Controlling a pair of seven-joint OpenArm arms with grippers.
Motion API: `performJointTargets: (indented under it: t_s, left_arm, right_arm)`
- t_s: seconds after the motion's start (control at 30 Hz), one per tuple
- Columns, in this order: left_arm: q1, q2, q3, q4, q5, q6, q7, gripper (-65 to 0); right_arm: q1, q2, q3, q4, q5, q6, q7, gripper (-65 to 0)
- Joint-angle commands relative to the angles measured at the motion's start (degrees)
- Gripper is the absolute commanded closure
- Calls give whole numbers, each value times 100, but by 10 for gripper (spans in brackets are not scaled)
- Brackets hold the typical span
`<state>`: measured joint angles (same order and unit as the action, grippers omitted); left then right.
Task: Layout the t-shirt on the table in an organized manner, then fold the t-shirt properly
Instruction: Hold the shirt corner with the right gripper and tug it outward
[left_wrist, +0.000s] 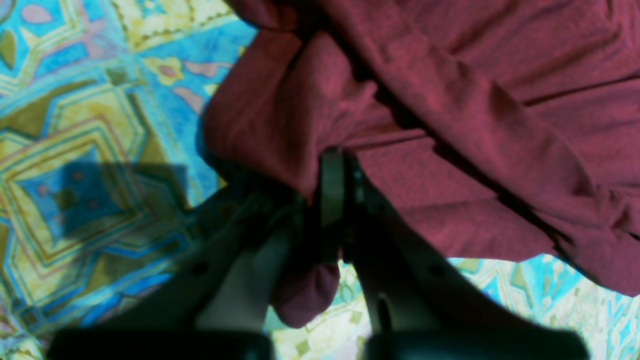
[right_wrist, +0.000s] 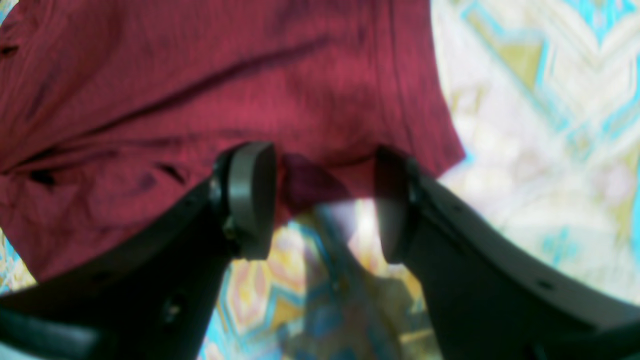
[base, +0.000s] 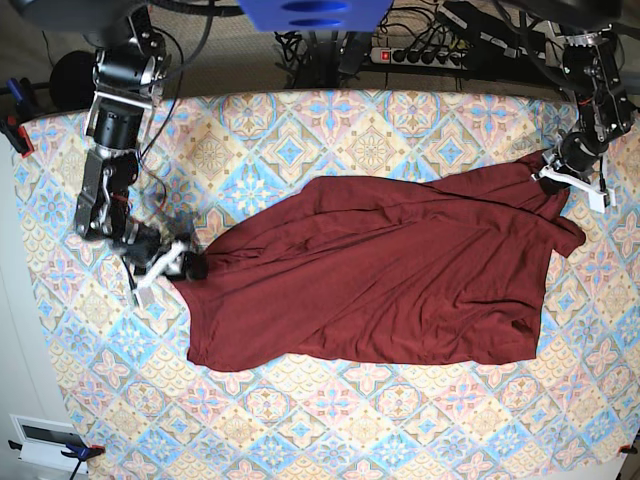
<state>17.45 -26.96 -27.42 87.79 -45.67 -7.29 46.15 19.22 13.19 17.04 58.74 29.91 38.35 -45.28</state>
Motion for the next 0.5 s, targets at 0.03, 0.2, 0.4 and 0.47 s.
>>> performJointTargets:
  t_s: [0.03, 0.2, 0.4, 0.47]
  left_arm:
    - [-35, -130, -67, 87, -44, -14, -92, 0]
    - [-35, -130, -76, 87, -44, -14, -92, 0]
    - [-35, -130, -76, 87, -44, -14, -92, 0]
    - [-35, -130, -76, 87, -44, -14, -92, 0]
  right_arm:
    - [218, -58, 24, -120, 134, 47, 180, -301]
    - [227, -154, 33, -533, 125, 47, 286, -286]
    - [227, -154, 24, -525, 125, 47, 356, -208]
    - [210, -154, 33, -463, 125, 47, 312, -211]
